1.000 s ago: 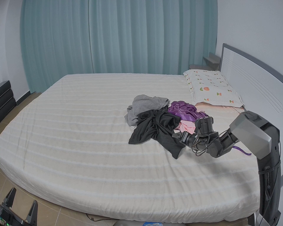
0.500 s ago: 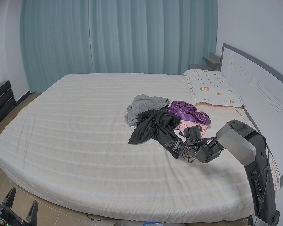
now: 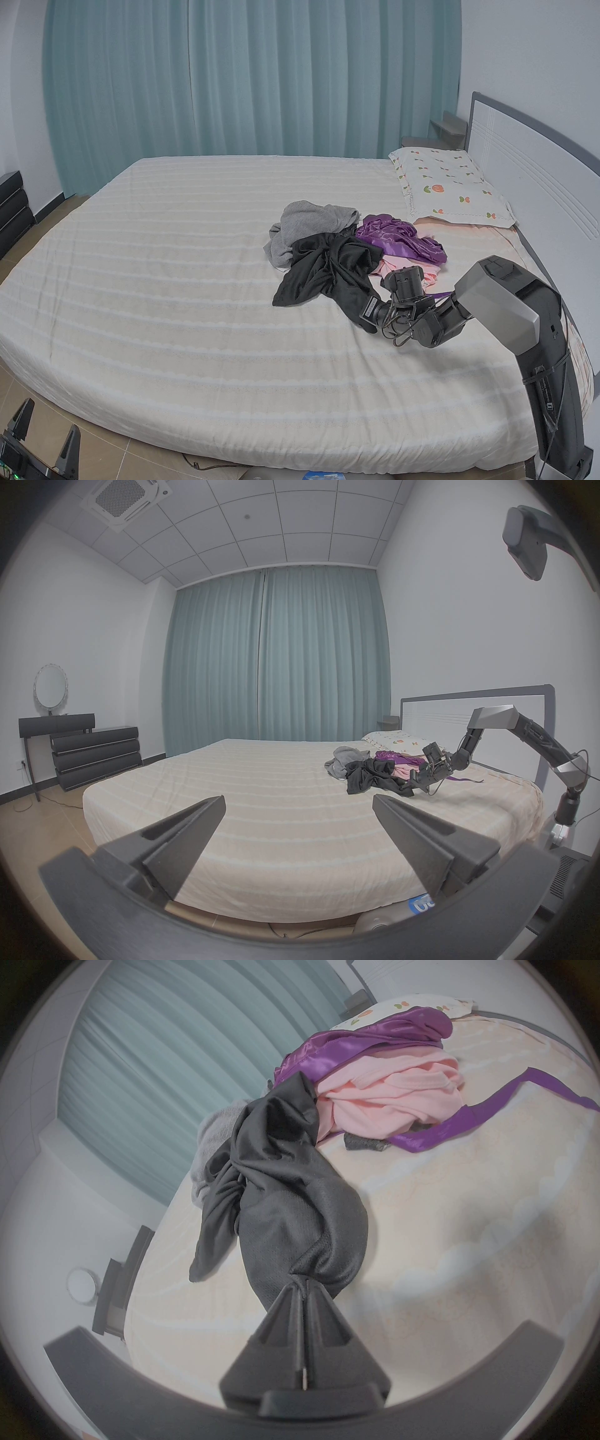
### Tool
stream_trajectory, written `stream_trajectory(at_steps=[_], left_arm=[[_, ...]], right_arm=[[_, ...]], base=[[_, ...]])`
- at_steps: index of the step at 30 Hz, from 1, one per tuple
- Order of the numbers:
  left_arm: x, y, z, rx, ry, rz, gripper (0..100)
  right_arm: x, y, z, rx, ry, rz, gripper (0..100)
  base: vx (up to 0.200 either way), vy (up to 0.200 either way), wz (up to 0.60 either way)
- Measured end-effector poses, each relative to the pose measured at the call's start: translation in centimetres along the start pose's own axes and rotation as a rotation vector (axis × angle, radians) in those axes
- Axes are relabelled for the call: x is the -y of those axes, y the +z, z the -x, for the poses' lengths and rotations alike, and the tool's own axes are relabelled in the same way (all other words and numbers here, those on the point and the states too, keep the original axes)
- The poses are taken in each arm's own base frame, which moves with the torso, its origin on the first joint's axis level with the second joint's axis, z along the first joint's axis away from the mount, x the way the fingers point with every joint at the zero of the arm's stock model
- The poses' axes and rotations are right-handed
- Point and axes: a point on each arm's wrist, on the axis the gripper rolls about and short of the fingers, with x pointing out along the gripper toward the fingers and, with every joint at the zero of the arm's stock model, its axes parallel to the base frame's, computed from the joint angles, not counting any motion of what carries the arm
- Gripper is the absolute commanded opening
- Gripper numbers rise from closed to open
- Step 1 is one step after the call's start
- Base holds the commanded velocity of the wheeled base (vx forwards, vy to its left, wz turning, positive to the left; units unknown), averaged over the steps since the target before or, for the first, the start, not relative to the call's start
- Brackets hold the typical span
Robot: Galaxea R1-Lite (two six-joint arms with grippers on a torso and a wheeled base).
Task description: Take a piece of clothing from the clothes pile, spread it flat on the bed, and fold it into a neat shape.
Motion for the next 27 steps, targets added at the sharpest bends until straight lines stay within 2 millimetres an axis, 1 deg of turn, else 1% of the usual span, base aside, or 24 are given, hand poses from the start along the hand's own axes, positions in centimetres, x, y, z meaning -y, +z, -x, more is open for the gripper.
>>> stream_trajectory(at_steps=[3, 6, 10, 12, 16, 19, 27], left_arm=[[0.0, 0.0, 0.0, 0.0, 0.0, 0.0, 100], [0.0, 0.0, 0.0, 0.0, 0.0, 0.0, 100], [0.0, 0.0, 0.0, 0.0, 0.0, 0.0, 100], [0.0, 0.0, 0.0, 0.0, 0.0, 0.0, 100], [0.0, 0.0, 0.0, 0.0, 0.0, 0.0, 100], [0.0, 0.0, 0.0, 0.0, 0.0, 0.0, 100], [0.0, 0.0, 0.0, 0.0, -0.001, -0.001, 100]], right_arm=[[-0.4, 0.4, 0.7, 0.001, 0.013, -0.062, 0], [-0.8, 0.8, 1.8, -0.005, 0.035, -0.11, 0], [-0.9, 0.9, 3.9, -0.009, 0.063, -0.128, 0], [-1.0, 1.0, 5.3, -0.005, 0.09, -0.131, 0], [-1.6, 1.2, 8.9, 0.015, 0.18, -0.129, 0], [-2.1, 1.7, 12.1, 0.048, 0.247, -0.124, 0], [-4.6, 2.7, 20.4, 0.126, 0.402, -0.091, 0]], base=[[0.0, 0.0, 0.0], [0.0, 0.0, 0.0], [0.0, 0.0, 0.0], [0.0, 0.0, 0.0], [0.0, 0.0, 0.0], [0.0, 0.0, 0.0], [0.0, 0.0, 0.0]])
